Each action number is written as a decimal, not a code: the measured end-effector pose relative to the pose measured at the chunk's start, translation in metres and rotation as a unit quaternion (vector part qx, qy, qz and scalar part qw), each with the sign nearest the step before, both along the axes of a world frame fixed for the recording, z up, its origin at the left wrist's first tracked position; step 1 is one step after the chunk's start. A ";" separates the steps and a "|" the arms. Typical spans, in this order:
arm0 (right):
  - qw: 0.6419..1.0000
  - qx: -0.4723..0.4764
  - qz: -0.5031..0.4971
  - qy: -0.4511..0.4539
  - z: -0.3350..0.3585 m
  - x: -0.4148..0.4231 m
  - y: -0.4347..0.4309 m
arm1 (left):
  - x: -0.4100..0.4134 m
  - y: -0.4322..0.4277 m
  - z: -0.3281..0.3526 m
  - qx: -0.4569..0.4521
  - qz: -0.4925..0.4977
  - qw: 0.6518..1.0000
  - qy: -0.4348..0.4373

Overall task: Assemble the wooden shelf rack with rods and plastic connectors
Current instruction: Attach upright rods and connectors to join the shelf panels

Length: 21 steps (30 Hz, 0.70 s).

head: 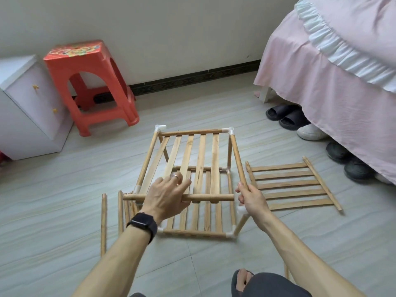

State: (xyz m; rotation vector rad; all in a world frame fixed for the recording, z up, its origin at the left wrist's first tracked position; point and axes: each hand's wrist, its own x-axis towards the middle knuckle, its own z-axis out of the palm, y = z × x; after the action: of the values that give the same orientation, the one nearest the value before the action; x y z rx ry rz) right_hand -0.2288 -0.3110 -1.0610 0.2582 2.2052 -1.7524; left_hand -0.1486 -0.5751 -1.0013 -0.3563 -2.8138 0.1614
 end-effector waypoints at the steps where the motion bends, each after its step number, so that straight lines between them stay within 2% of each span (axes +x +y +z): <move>1: 1.000 -0.002 -0.012 0.004 -0.001 0.000 -0.001 | 0.000 -0.007 -0.001 -0.014 0.011 1.000 0.008; 4: 0.999 -0.019 -0.048 0.005 -0.002 -0.001 -0.007 | 0.004 -0.027 0.002 -0.016 0.082 0.997 -0.002; 7: 0.997 -0.044 -0.066 -0.004 -0.001 0.000 -0.012 | 0.010 -0.044 0.002 0.045 0.250 0.959 -0.121; 8: 0.996 -0.060 -0.072 -0.012 0.000 0.001 -0.014 | 0.012 -0.045 0.002 0.064 0.278 0.945 -0.162; 11: 0.988 -0.112 -0.102 -0.040 0.004 -0.001 -0.017 | 0.012 -0.048 0.004 0.080 0.259 0.937 -0.219; 13: 0.984 -0.129 -0.113 -0.049 0.009 -0.004 -0.018 | 0.012 -0.051 0.007 0.058 0.240 0.940 -0.237; 18: 0.979 -0.157 -0.113 -0.059 0.013 -0.006 -0.019 | 0.015 -0.041 0.005 0.003 0.264 0.948 -0.179; 21: 0.983 -0.138 -0.108 -0.048 0.013 -0.006 -0.018 | 0.011 -0.032 0.008 0.018 0.248 0.955 -0.163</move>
State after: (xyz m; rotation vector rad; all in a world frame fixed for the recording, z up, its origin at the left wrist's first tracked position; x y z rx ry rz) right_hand -0.2348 -0.3290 -1.0476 0.5202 1.8982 -2.0863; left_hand -0.1375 -0.6069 -0.9931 0.3775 -3.1713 0.1687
